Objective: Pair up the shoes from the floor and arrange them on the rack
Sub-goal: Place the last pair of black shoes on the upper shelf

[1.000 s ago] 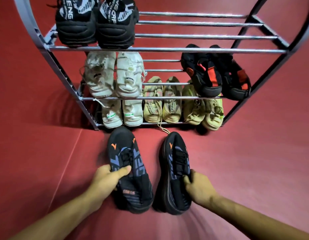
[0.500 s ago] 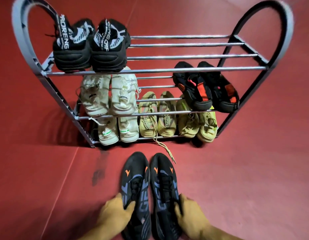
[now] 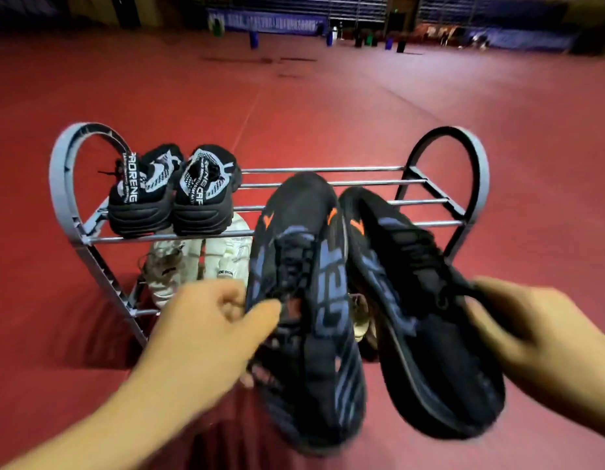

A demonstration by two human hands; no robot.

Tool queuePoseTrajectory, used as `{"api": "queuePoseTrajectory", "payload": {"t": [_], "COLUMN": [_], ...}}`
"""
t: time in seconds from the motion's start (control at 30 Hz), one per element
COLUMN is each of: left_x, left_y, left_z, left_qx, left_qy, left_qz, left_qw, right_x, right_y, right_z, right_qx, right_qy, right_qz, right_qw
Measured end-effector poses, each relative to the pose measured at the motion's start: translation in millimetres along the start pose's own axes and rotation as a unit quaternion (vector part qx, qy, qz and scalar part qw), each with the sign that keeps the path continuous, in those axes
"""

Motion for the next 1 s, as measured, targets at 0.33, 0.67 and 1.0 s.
{"api": "queuePoseTrajectory", "payload": {"t": [0.33, 0.67, 1.0], "left_x": [-161, -148, -101], "left_y": [50, 69, 79], "left_z": [54, 38, 41], "left_qx": [0.036, 0.145, -0.229], "left_qy": [-0.03, -0.021, 0.214], "left_qz": [0.061, 0.005, -0.042], "left_qw": [0.997, 0.989, 0.949], "right_x": [-155, -108, -88], "right_y": [1, 28, 42], "right_z": [86, 106, 74], "right_qx": [-0.006, -0.336, -0.152], "right_qy": [0.152, 0.208, 0.076], "right_qz": [0.052, 0.131, 0.14], "right_qw": [0.987, 0.909, 0.976]}}
Point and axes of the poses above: each hand's wrist, its own x-axis away from the middle knuckle, its own y-axis out of the palm, z = x × y, the point moved 5 cm from there along -x, towards the middle knuckle, and after that the axes turned 5 degrees about x, right-handed, at the moved point
